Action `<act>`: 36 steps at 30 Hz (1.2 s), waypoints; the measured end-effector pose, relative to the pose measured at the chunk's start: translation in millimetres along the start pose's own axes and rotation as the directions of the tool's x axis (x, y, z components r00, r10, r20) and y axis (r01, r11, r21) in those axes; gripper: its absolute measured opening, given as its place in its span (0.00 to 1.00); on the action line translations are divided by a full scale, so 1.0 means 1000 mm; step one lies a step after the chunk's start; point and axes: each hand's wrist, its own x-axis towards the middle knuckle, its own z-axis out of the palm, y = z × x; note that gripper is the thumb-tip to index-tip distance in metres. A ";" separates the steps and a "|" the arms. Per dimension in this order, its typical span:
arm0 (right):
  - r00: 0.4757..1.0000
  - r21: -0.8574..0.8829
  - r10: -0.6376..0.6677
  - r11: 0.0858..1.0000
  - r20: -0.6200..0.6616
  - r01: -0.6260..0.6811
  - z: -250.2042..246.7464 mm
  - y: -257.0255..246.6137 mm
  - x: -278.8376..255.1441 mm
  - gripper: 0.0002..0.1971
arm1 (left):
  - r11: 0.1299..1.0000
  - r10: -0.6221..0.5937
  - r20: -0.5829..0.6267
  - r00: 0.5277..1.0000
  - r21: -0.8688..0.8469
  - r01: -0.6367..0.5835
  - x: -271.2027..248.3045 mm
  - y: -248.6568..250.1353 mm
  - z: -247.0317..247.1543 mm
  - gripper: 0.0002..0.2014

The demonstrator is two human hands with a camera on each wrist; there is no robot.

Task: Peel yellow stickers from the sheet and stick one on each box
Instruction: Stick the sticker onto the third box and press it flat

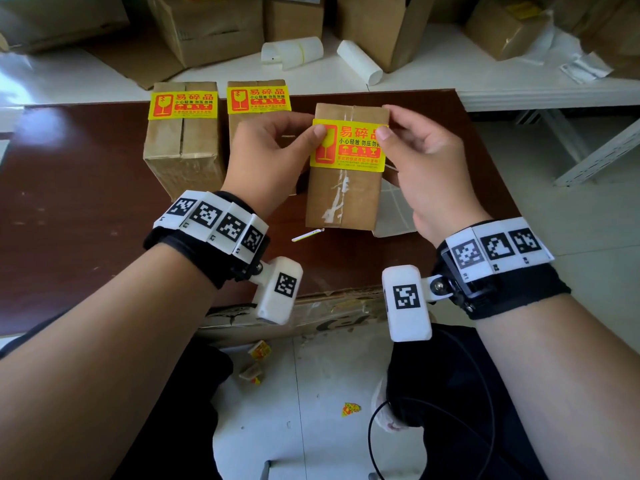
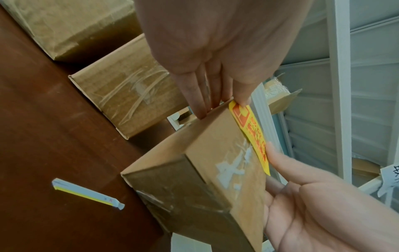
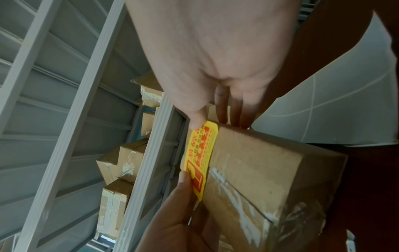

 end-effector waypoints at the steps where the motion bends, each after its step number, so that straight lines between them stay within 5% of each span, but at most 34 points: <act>1: 1.000 -0.007 0.009 1.000 0.012 -0.009 -0.001 0.001 0.001 0.22 | 1.000 0.002 0.018 1.000 -0.003 -0.002 0.001 -0.001 -0.001 0.08; 12: 0.984 -0.069 0.069 0.996 0.165 -0.059 -0.007 0.009 0.010 0.36 | 0.995 0.028 0.247 0.969 -0.099 -0.003 -0.005 0.007 -0.002 0.28; 18: 0.996 0.067 0.028 0.997 0.082 -0.034 0.000 0.002 0.001 0.28 | 0.997 0.029 0.054 0.998 -0.073 -0.025 -0.008 0.009 -0.001 0.05; 23: 0.998 -0.052 -0.053 0.997 0.016 0.054 0.002 0.009 0.000 0.30 | 0.982 0.162 0.179 0.970 0.065 -0.176 -0.006 0.004 -0.004 0.17; 29: 0.999 -0.039 -0.016 0.999 0.047 0.018 -0.003 0.009 0.004 0.27 | 0.983 0.159 0.291 0.943 0.048 -0.180 -0.005 0.003 -0.013 0.24; 34: 0.999 0.010 -0.031 0.999 -0.040 0.032 0.005 0.004 -0.001 0.18 | 0.994 0.110 0.181 0.977 0.010 -0.113 -0.006 0.003 -0.009 0.16; 36: 0.994 -0.042 -0.080 0.996 -0.071 0.078 0.011 0.005 -0.002 0.21 | 0.994 0.098 0.133 0.986 0.028 -0.103 -0.005 0.003 -0.008 0.14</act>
